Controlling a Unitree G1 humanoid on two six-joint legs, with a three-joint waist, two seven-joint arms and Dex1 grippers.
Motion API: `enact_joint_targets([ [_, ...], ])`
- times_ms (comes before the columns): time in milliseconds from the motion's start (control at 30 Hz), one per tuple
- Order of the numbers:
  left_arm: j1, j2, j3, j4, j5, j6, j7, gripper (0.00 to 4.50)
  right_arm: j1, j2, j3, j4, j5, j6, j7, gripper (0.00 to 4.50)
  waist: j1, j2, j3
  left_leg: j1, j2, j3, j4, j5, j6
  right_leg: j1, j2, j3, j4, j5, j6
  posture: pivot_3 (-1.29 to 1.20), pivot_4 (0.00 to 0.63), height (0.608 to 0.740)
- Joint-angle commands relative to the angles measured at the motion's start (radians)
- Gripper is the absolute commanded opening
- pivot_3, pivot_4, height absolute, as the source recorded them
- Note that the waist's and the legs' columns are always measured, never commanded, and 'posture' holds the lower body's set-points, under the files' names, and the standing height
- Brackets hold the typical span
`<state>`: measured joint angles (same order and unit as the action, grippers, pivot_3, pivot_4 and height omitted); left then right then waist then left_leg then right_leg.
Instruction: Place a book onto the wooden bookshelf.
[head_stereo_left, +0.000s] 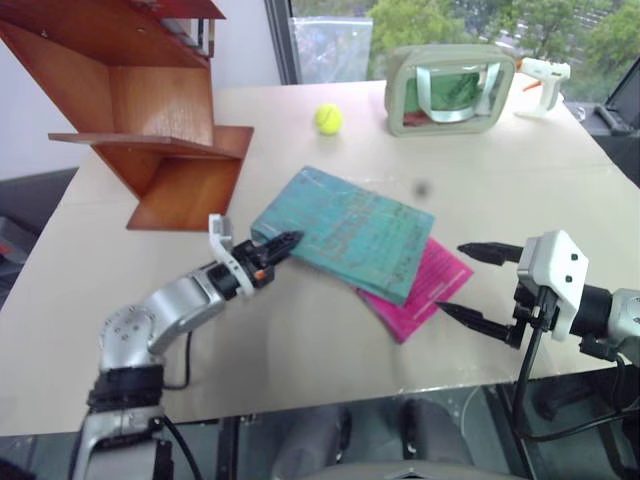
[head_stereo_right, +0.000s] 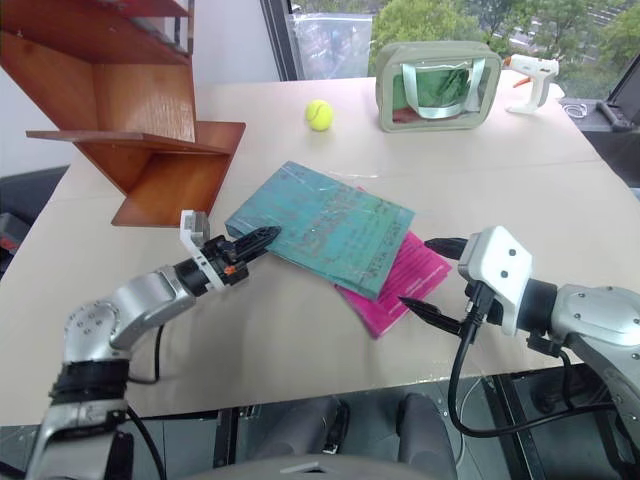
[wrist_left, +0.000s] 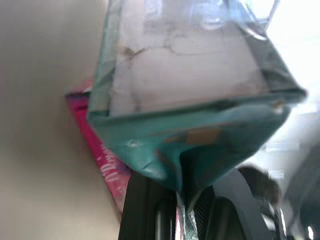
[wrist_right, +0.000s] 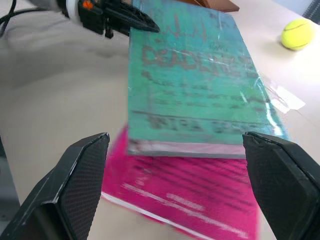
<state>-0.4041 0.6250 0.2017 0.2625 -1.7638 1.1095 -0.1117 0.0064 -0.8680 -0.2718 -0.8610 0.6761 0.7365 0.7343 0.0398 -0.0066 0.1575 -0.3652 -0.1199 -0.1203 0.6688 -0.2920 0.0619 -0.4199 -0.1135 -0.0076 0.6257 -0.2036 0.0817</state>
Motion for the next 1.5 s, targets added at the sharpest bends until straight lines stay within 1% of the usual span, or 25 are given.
enact_joint_targets([
  [33, -0.117, 0.034, -0.082, 0.160, 0.207, 0.089, -0.202, 0.01, -0.001, -0.013, -0.025, -0.047, 0.022, -0.001, -0.018, 4.36, 0.001, -0.001, 0.000, 0.000, 0.000, 0.000, 0.000, 0.000, 0.000, 0.000, 0.000, 0.000, 0.000, 0.000, 0.000, 0.00, 0.150, 0.740],
  [167, -0.221, 0.016, -0.152, 0.285, 0.415, 0.093, -0.420, 0.01, -0.016, -0.016, -0.032, -0.076, 0.053, 0.023, -0.053, 4.36, -0.001, -0.001, 0.000, -0.001, -0.001, 0.000, 0.000, 0.000, 0.000, 0.000, -0.001, 0.000, -0.001, 0.000, 0.000, 0.00, 0.150, 0.740],
  [200, -0.234, 0.012, -0.154, 0.305, 0.448, 0.096, -0.460, 0.98, -0.020, -0.017, -0.033, -0.084, 0.062, 0.031, -0.064, 4.36, -0.002, -0.001, 0.000, -0.001, -0.001, 0.000, 0.000, 0.000, 0.000, 0.000, -0.001, 0.001, -0.001, 0.000, 0.000, 0.00, 0.150, 0.740],
  [233, -0.244, 0.008, -0.145, 0.324, 0.470, 0.102, -0.484, 1.31, -0.025, -0.020, -0.033, -0.090, 0.072, 0.038, -0.074, 4.36, -0.006, -0.001, 0.000, -0.001, -0.001, 0.000, 0.000, 0.000, 0.000, 0.000, -0.001, 0.002, -0.001, 0.000, 0.000, 0.00, 0.150, 0.740],
  [300, -0.251, 0.000, -0.112, 0.349, 0.511, 0.105, -0.486, 2.37, -0.034, -0.024, -0.035, -0.099, 0.091, 0.051, -0.092, 4.36, -0.012, -0.002, 0.001, -0.001, -0.002, -0.003, 0.000, 0.000, 0.000, -0.003, 0.000, 0.004, -0.001, 0.000, 0.000, 0.00, 0.150, 0.740],
  [333, -0.248, -0.002, -0.087, 0.358, 0.517, 0.117, -0.479, 2.71, -0.038, -0.026, -0.034, -0.102, 0.097, 0.056, -0.099, 4.36, -0.013, -0.002, 0.001, -0.002, -0.002, -0.004, 0.000, 0.000, 0.000, -0.004, 0.000, 0.004, -0.001, 0.000, 0.000, 0.00, 0.150, 0.740],
  [400, -0.206, 0.003, -0.044, 0.317, 0.514, 0.157, -0.475, 3.62, -0.046, -0.029, -0.029, -0.103, 0.107, 0.062, -0.111, 4.36, -0.016, -0.001, 0.001, -0.002, -0.001, -0.005, 0.000, 0.000, 0.000, -0.004, 0.000, 0.004, 0.000, 0.000, 0.000, 0.00, 0.150, 0.740],
  [533, -0.104, -0.046, 0.068, 0.197, 0.460, 0.211, -0.383, 3.62, -0.065, -0.029, -0.002, -0.086, 0.109, 0.058, -0.115, 4.36, -0.028, -0.001, 0.001, -0.002, -0.001, -0.004, 0.000, 0.000, -0.001, -0.004, 0.000, 0.005, 0.000, 0.000, 0.000, 0.00, 0.150, 0.740],
  [700, 0.013, -0.164, 0.171, 0.023, 0.362, 0.246, -0.210, 3.62, -0.101, -0.027, 0.040, -0.054, 0.095, 0.045, -0.104, 4.36, -0.022, -0.002, 0.001, -0.002, -0.002, -0.007, 0.000, -0.001, -0.001, -0.005, 0.000, 0.006, 0.000, 0.000, 0.000, 0.00, 0.150, 0.740],
  [900, 0.113, -0.323, 0.236, -0.121, 0.270, 0.176, 0.009, 3.62, -0.127, -0.028, 0.060, -0.034, 0.089, 0.037, -0.097, 4.36, -0.019, -0.001, 0.000, -0.002, -0.003, -0.007, 0.000, -0.001, -0.001, -0.005, -0.003, 0.006, 0.000, 0.000, 0.000, 0.00, 0.150, 0.740],
  [1033, 0.140, -0.395, 0.247, -0.197, 0.177, 0.110, 0.144, 3.62, -0.113, -0.025, 0.033, -0.054, 0.113, 0.035, -0.093, 4.36, -0.014, -0.001, 0.000, -0.002, -0.003, -0.007, 0.001, -0.001, -0.001, -0.005, -0.004, 0.007, 0.000, 0.000, 0.000, 0.00, 0.150, 0.740],
  [1133, 0.150, -0.408, 0.240, -0.231, 0.116, 0.076, 0.212, 3.62, -0.099, -0.021, 0.009, -0.069, 0.139, 0.031, -0.090, 4.36, -0.012, -0.001, 0.000, -0.002, -0.003, -0.007, 0.001, -0.001, -0.001, -0.005, -0.004, 0.007, 0.000, 0.000, 0.000, 0.00, 0.150, 0.740],
  [1233, 0.169, -0.397, 0.221, -0.265, 0.052, 0.052, 0.269, 3.62, -0.068, -0.008, -0.034, -0.093, 0.180, 0.007, -0.086, 4.36, -0.010, -0.001, 0.000, -0.002, -0.003, -0.007, 0.001, -0.001, -0.001, -0.005, -0.004, 0.007, 0.000, 0.000, 0.000, 0.00, 0.150, 0.740],
  [1367, 0.178, -0.378, 0.188, -0.285, -0.013, 0.017, 0.317, 3.62, -0.026, 0.000, -0.065, -0.104, 0.192, -0.023, -0.086, 4.36, -0.002, -0.002, 0.000, -0.002, -0.003, -0.006, 0.001, -0.001, -0.001, -0.005, -0.002, 0.007, 0.000, 0.000, 0.000, 0.00, 0.150, 0.740],
  [1500, 0.179, -0.355, 0.148, -0.294, -0.041, -0.002, 0.330, 3.62, -0.010, 0.010, -0.092, -0.105, 0.220, -0.055, -0.092, 4.36, 0.002, -0.002, 0.000, -0.002, -0.003, -0.006, 0.001, -0.001, -0.001, -0.005, -0.001, 0.007, 0.000, 0.000, 0.000, 0.00, 0.150, 0.740],
])
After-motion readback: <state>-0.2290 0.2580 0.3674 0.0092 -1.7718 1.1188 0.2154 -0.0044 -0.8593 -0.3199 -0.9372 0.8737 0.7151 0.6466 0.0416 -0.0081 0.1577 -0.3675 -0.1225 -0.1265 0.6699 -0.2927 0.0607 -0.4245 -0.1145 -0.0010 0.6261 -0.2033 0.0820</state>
